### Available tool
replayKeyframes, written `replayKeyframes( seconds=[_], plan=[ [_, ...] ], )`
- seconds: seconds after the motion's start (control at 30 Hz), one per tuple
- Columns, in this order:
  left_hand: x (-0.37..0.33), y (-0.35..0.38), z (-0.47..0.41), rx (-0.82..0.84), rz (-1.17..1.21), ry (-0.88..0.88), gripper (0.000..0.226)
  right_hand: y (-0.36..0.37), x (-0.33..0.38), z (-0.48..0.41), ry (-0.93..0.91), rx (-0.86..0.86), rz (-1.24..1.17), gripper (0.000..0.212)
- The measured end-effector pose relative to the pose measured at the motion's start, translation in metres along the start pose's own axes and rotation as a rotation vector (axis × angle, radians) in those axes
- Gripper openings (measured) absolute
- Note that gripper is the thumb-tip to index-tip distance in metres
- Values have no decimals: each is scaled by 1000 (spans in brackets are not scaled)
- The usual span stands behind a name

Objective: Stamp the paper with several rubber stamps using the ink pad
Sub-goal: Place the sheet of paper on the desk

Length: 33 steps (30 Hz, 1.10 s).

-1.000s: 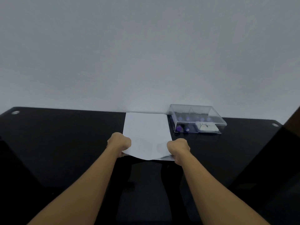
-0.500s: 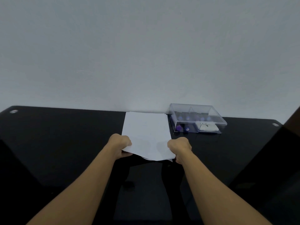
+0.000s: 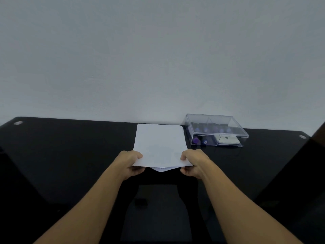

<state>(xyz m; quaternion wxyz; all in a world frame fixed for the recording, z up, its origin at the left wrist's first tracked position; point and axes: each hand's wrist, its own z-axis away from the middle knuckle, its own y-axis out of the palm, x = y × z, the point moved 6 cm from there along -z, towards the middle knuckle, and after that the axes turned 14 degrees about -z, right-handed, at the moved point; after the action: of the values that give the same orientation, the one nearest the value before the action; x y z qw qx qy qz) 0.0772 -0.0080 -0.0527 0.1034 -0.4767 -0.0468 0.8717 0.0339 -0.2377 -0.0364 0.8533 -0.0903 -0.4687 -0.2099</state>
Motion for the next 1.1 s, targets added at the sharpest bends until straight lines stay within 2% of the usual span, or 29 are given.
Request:
replayKeyframes(
  seconds=[0.17,0.33,0.5,0.57,0.77,0.87,0.97,1.0,1.1],
  plan=[
    [4,-9,-9,-148,-328,87,19,0,-6,5,0,40,136,14],
    [6,-4,2,-160,-483,217,21,1,-10,26,-51,106,296,16],
    [13,-11,20,-322,-623,260,18,-6,-25,40,-96,121,358,20],
    [20,-12,27,-331,-651,262,21,-10,-31,47,-105,124,365,20],
    [41,-12,53,-291,-720,336,13,-19,-46,68,-121,119,394,20],
    [50,-14,70,-259,-711,368,18,-24,-56,75,-144,110,424,27],
    [59,-12,89,-109,-639,385,13,-30,-66,81,-176,70,443,33],
    [62,-11,94,-28,-610,396,18,-32,-69,84,-192,58,444,31],
    [73,-12,104,142,-682,416,51,-37,-74,97,-253,57,450,33]
  ],
)
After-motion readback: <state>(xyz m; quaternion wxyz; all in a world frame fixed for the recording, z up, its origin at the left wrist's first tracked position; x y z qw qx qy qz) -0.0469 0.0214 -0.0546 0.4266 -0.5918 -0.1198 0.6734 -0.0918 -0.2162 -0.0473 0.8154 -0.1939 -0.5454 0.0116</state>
